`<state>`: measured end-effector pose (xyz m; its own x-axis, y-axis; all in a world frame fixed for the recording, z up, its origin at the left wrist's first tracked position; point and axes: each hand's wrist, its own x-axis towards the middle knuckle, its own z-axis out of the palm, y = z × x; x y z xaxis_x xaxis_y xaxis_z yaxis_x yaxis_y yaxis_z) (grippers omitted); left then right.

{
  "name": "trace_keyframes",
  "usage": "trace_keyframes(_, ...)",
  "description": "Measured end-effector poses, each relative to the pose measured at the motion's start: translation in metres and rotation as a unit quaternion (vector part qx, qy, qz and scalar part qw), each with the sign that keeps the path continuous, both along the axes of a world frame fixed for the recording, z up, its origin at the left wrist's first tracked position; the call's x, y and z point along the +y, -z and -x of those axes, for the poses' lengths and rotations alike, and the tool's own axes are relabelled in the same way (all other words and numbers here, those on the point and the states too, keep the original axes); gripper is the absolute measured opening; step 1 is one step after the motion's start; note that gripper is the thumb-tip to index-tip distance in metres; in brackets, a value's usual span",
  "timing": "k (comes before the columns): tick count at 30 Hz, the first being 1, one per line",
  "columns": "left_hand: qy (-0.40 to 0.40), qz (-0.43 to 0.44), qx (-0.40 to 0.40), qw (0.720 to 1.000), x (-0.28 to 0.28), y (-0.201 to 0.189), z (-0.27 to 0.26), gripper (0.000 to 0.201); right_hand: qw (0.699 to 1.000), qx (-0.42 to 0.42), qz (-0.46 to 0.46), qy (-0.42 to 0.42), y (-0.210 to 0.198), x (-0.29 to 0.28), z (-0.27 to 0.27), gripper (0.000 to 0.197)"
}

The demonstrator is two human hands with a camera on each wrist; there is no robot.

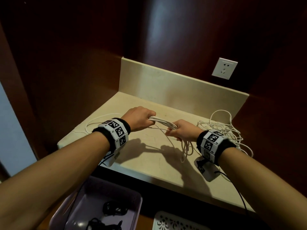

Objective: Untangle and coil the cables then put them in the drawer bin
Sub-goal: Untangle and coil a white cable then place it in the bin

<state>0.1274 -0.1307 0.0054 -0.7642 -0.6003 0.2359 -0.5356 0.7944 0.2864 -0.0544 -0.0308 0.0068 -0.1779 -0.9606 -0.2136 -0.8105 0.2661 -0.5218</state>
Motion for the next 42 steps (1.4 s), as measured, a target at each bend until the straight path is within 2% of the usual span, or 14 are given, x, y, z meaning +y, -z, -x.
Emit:
trace_keyframes(4, 0.011, 0.024, -0.055, 0.998, 0.000, 0.002, 0.005, 0.016, 0.999, 0.035, 0.029, 0.023, 0.000, 0.001, 0.002, 0.026)
trace_keyframes(9, 0.009, 0.078, -0.138, 0.987, 0.008, -0.001, 0.012, 0.037, 0.998, 0.052, 0.042, 0.005, -0.006, 0.005, -0.007, 0.026)
trace_keyframes(13, 0.005, 0.046, -0.149, 0.988, 0.010, -0.002, 0.016, 0.024, 0.997, 0.060, 0.047, -0.006, -0.011, 0.008, -0.011, 0.020)
trace_keyframes(20, 0.009, -0.083, -0.075, 0.994, 0.007, 0.004, 0.020, 0.012, 0.996, 0.030, 0.080, -0.011, -0.018, 0.012, -0.015, 0.010)
trace_keyframes(23, 0.002, -0.130, -0.040, 0.991, 0.006, 0.004, 0.022, 0.015, 0.996, 0.012, 0.087, -0.006, -0.019, 0.012, -0.014, 0.011)
trace_keyframes(27, -0.006, -0.189, 0.013, 0.982, 0.007, 0.004, 0.023, 0.007, 0.996, 0.003, 0.093, -0.016, -0.023, 0.011, -0.010, 0.009)
trace_keyframes(31, -0.017, -0.226, 0.036, 0.973, 0.007, 0.002, 0.021, 0.010, 0.998, 0.025, 0.058, -0.019, -0.021, 0.013, -0.002, 0.021)
trace_keyframes(34, -0.032, -0.199, 0.030, 0.979, 0.006, 0.000, 0.022, 0.014, 0.998, 0.060, 0.031, -0.019, -0.016, 0.017, 0.005, 0.023)
trace_keyframes(38, -0.042, -0.070, -0.030, 0.996, 0.007, 0.001, 0.023, 0.023, 0.993, 0.114, 0.004, -0.010, -0.011, 0.021, 0.012, 0.022)
trace_keyframes(42, -0.043, -0.015, -0.065, 0.997, 0.006, 0.001, 0.021, 0.027, 0.989, 0.150, -0.013, -0.005, -0.009, 0.024, 0.017, 0.012)
